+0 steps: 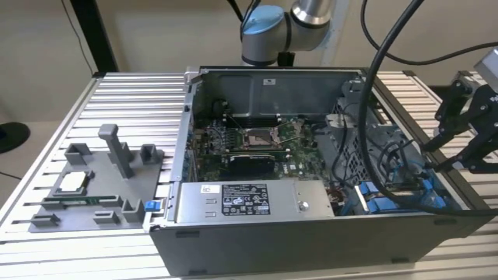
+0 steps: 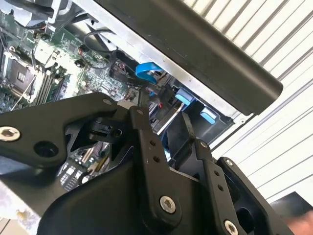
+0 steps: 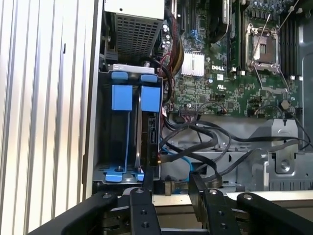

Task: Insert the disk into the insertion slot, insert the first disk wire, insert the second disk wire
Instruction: 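Insert the second disk wire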

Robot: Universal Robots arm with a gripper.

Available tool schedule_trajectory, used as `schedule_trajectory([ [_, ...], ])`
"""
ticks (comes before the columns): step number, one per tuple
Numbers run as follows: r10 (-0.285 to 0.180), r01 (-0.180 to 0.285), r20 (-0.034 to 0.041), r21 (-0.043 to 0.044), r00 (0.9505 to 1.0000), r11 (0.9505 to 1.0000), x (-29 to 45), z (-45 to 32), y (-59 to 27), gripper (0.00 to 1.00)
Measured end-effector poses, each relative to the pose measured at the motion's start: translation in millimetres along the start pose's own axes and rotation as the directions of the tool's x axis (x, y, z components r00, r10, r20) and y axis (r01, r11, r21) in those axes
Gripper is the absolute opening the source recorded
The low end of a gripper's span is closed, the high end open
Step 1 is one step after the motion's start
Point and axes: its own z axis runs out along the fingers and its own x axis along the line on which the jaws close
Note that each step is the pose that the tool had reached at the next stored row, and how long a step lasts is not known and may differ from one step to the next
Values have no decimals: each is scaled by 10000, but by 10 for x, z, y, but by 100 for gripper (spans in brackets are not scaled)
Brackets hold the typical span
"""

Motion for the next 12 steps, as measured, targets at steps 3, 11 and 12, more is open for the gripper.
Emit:
schedule_trajectory([
  [3,-31,31,25,30,10000,10000,11,16,-33,100],
  [11,-66,65,264,32,9996,10000,63,85,-64,100],
  [12,-63,62,304,35,9995,10000,65,90,-65,100],
])
